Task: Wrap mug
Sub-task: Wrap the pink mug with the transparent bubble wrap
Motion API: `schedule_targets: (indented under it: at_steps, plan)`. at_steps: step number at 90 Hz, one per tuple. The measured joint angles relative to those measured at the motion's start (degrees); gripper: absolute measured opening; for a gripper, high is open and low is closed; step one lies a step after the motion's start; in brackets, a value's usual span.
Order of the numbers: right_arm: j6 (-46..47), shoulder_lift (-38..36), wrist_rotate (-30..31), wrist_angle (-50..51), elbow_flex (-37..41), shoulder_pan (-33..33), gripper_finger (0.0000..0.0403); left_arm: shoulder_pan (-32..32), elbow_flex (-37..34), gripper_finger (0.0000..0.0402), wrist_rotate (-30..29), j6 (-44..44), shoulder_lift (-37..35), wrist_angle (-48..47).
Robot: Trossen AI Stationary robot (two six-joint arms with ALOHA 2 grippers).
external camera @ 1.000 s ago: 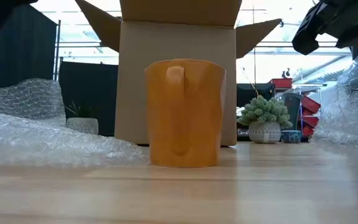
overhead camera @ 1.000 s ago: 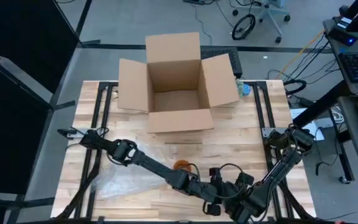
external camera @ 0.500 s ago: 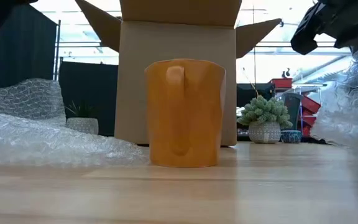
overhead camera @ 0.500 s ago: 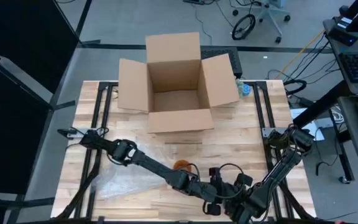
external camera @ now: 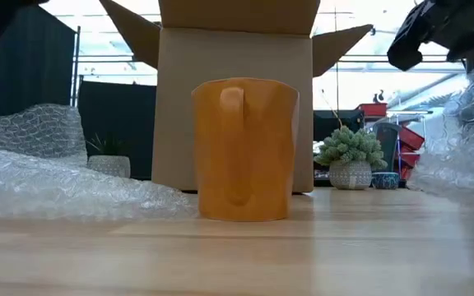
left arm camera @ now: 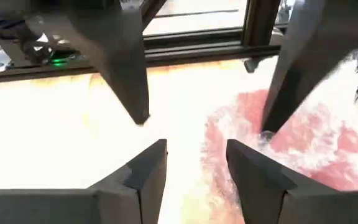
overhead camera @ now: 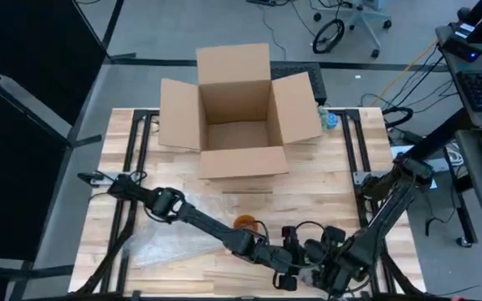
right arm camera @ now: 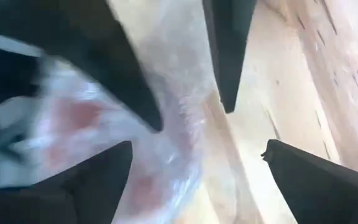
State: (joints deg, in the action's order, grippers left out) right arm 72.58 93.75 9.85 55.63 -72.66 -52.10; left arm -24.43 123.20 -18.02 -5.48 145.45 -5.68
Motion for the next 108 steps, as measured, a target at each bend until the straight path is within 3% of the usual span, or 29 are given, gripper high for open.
schedule_targets:
  at_steps: [24,40,52,69,96,108]
  plan:
    - [2.31,-6.97,-2.47,-3.47,-0.14,-6.09,0.0357,0.04,-0.02,0.0154,-0.02,-0.02,0.00,0.00]
    - [11.80,-3.72,-1.75,-3.23,-0.03,-14.08,0.0357,0.03,-0.02,0.0154,-0.04,-0.04,0.00,0.05]
    - [15.28,1.83,4.02,-4.62,-0.03,-17.49,0.0357,0.04,-0.02,0.0154,-0.04,-0.04,0.00,0.13]
    - [13.64,7.21,8.66,-7.08,0.00,-16.90,0.0357,0.04,-0.04,0.0154,-0.04,-0.07,0.00,0.51]
    - [12.47,3.31,11.81,-3.74,-0.09,-14.58,0.0357,0.09,-0.04,0.0154,-0.09,-0.10,0.00,0.45]
    - [11.67,2.35,16.02,-2.77,-0.09,-13.22,0.0357,0.09,-0.04,0.0154,-0.15,-0.11,0.00,0.42]
